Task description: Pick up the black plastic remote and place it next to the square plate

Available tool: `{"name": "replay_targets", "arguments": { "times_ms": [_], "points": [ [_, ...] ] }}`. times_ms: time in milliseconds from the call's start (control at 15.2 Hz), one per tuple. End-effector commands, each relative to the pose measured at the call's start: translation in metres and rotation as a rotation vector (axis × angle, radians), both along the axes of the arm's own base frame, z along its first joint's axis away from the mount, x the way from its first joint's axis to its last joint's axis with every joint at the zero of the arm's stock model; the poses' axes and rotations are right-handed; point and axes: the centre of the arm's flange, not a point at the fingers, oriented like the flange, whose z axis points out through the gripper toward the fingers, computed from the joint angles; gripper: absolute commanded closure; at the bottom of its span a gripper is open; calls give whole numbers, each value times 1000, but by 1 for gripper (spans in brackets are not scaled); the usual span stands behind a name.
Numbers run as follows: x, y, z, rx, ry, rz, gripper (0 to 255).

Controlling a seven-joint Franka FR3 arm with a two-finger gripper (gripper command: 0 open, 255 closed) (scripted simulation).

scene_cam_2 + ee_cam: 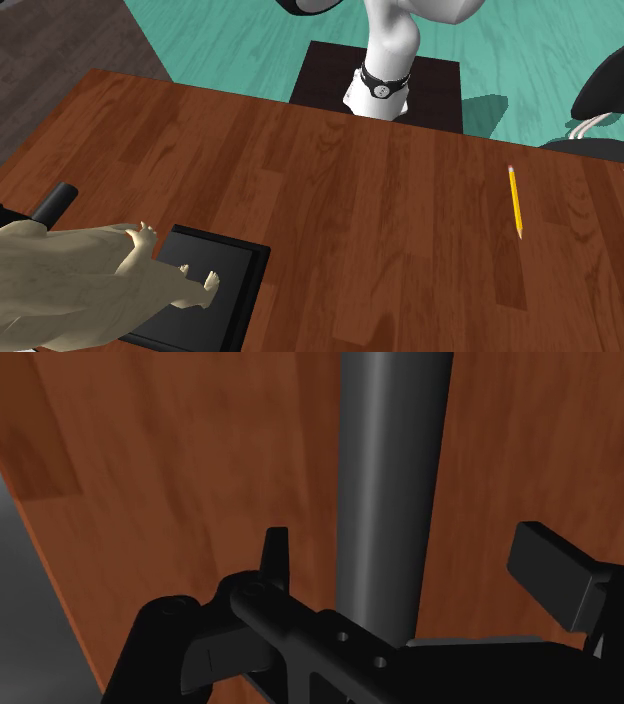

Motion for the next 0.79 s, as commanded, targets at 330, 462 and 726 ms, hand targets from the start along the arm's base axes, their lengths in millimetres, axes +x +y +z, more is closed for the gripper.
{"name": "replay_targets", "arguments": {
  "times_ms": [330,462,726],
  "points": [
    [0,-4,50,0,0,0,0],
    [0,-4,50,0,0,0,0],
    [0,-4,50,0,0,0,0]
  ]
}}
